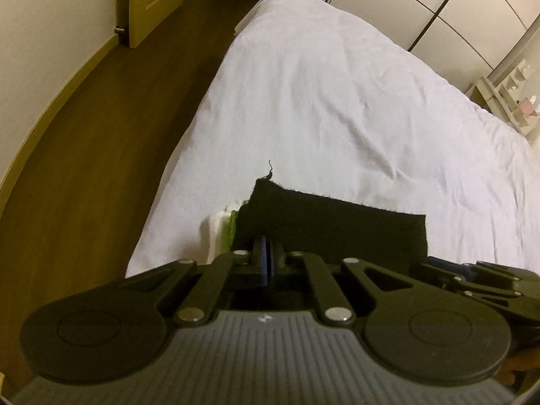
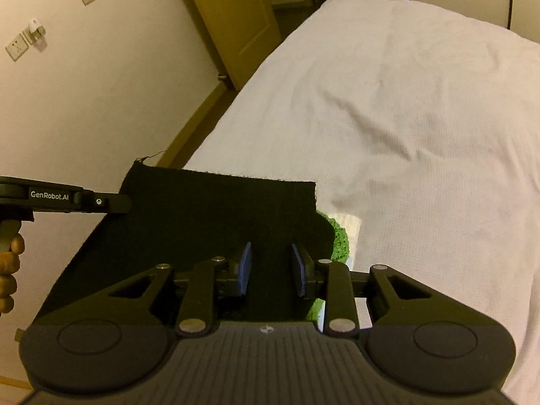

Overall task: Fold clothes
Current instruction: 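Lower the skirt bundle onto the green towel with both grippers, then open both grippers and pull them back from the stack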

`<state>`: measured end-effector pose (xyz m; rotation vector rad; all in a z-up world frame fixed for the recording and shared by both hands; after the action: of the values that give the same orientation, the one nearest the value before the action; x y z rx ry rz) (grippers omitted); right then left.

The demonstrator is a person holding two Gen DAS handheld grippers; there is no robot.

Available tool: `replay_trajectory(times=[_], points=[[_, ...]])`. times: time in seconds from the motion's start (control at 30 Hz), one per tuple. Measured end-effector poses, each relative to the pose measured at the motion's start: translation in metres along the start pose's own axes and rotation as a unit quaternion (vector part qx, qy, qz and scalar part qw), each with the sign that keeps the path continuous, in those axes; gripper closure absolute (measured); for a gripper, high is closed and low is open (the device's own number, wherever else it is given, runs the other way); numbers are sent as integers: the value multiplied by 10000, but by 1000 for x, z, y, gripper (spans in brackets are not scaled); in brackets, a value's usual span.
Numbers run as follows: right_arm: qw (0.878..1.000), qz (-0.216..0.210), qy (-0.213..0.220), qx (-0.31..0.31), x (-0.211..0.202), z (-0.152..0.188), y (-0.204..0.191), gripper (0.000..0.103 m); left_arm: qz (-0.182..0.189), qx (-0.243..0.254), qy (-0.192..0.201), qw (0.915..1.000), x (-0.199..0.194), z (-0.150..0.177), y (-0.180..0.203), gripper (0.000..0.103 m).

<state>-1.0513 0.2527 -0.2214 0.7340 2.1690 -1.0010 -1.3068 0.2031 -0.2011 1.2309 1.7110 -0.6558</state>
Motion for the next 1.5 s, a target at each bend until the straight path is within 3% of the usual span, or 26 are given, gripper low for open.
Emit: replay_trajectory(times=[0.27, 0.4, 0.67, 0.8, 0.9, 1.1, 1.2, 1.27, 1.43, 1.5], points=[[9987, -132, 480, 125, -40, 8, -12, 69, -270, 481, 24, 9985, -43, 12, 18, 98], [9986, -221, 470, 81, -65, 25, -25, 69, -375, 609, -151, 9973, -66, 39, 21, 97], [9991, -220, 333, -157, -93, 72, -63, 69, -96, 702, -112, 9974, -101, 108, 27, 93], [9989, -85, 50, -468, -81, 100, -76, 70, -228, 485, -161, 9984, -94, 120, 15, 73], [9969, 81, -10, -779, -70, 114, -83, 69, -217, 342, -73, 9992, -92, 131, 10, 73], [9973, 254, 50, -689, -72, 114, -88, 68, -618, 443, 183, 9969, -111, 137, 23, 75], [9975, 386, 242, -542, -90, 106, -92, 52, -955, 547, 216, 9937, -134, 138, 28, 75], [9975, 379, 383, -453, -106, 106, -97, 32, -1205, 606, 226, 9906, -151, 139, 31, 72], [9980, 308, 527, -163, -140, 114, -106, 13, -1413, 461, 202, 9887, -191, 149, 39, 55], [9981, 275, 530, -116, -151, 119, -108, 13, -1498, 468, 269, 9872, -203, 155, 45, 46]])
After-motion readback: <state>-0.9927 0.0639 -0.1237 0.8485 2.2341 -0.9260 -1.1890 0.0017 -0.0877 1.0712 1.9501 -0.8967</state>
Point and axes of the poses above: each gripper's, at about its wrist camera, not at the fingertips, and x roughly the way its jaws point, y to its right, z to its underside, the point moved 3 cm from there along x, roughly the way its jaws point, and after that the axes turned 12 degrees about -z, right-handed, at the moved point
